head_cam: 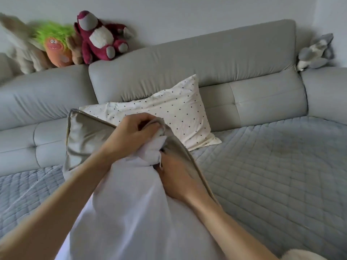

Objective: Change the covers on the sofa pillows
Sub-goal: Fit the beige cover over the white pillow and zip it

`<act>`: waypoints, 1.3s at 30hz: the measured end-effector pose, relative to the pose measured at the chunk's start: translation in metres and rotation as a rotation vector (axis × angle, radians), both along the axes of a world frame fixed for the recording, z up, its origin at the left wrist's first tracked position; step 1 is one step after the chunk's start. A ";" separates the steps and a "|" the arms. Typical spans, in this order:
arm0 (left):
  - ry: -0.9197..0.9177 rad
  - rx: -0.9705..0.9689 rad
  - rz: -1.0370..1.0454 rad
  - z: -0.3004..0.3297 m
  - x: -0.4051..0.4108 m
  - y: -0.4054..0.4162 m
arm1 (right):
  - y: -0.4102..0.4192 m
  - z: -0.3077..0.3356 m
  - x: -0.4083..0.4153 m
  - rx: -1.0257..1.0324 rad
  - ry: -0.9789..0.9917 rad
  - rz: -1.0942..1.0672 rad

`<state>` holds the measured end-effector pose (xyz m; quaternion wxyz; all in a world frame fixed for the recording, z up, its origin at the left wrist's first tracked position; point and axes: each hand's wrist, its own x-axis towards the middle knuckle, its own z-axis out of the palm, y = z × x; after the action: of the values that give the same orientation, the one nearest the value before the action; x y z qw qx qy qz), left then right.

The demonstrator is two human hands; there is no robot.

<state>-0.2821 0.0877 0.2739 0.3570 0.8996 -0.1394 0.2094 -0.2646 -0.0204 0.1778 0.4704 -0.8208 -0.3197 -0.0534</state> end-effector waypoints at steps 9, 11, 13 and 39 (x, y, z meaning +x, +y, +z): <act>-0.051 0.441 0.238 -0.043 -0.004 0.045 | 0.016 -0.014 0.029 0.189 0.405 0.015; -0.044 0.474 0.280 -0.049 -0.002 0.050 | -0.003 -0.019 0.033 0.334 0.592 0.207; -0.035 0.520 0.297 -0.055 -0.001 0.048 | -0.014 -0.026 0.033 0.350 0.648 0.242; -0.164 0.630 0.261 -0.065 -0.015 0.072 | 0.013 -0.019 0.040 0.078 0.263 -0.110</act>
<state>-0.2967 0.1597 0.2084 0.0197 0.9560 -0.1092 0.2715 -0.2241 -0.0069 0.1586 0.5361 -0.8181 -0.2076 0.0166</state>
